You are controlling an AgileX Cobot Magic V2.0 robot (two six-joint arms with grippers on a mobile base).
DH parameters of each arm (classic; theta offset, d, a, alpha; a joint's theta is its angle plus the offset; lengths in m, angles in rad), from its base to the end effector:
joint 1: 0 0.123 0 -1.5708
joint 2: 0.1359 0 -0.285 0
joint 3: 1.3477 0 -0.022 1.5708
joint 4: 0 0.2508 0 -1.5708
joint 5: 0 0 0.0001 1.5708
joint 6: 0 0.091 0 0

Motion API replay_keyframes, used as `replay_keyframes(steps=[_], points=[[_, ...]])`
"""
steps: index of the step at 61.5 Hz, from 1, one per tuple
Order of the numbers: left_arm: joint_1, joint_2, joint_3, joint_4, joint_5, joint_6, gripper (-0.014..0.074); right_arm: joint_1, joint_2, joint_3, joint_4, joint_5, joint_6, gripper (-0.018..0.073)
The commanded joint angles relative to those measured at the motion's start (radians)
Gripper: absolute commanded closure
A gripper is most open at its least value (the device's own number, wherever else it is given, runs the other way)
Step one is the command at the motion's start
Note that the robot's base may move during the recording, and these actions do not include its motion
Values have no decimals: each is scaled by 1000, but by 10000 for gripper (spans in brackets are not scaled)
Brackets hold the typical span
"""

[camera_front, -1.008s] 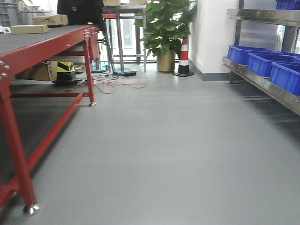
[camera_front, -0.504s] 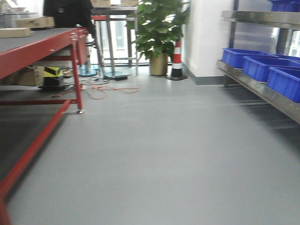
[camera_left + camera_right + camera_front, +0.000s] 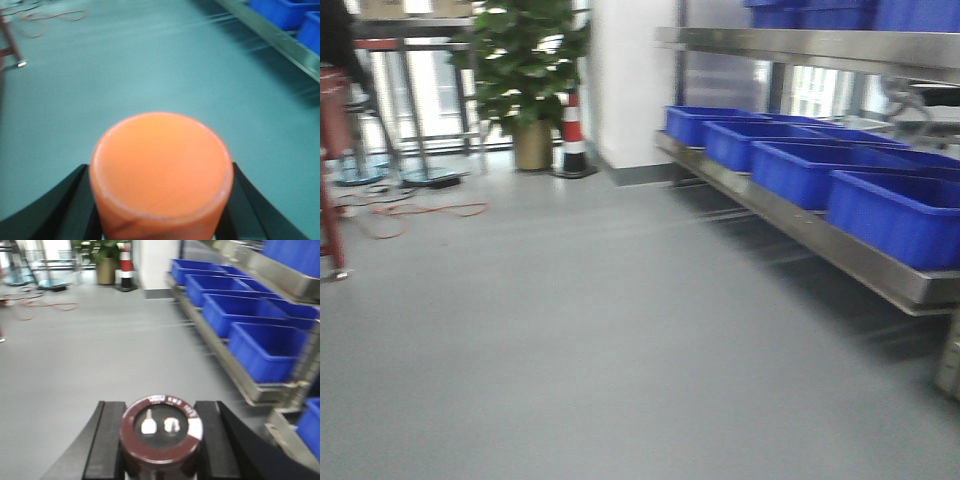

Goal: Place cylindrical capacitor in blue bin on shelf
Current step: 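Turn and approach the steel shelf of blue bins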

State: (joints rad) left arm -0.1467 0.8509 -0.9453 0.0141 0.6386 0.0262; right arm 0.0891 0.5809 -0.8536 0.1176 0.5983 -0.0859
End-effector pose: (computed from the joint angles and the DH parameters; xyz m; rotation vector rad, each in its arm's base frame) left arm 0.1655 -0.0237 0.3875 0.1813 2.0201 -0.0604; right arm 0.0995 0.0149 0.3979 -0.1173 1.8036 0.1313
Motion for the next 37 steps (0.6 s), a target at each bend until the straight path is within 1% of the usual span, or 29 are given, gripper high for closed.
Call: replay_keyframes(steps=[1,37], points=[[-6,-5,-1,-4,-29,-4,707,2,-6,-1,-8,-27,-2,721],[-6,-5,-1,-4,-29,-4,707,2,-6,-1,-8,-27,-2,721]])
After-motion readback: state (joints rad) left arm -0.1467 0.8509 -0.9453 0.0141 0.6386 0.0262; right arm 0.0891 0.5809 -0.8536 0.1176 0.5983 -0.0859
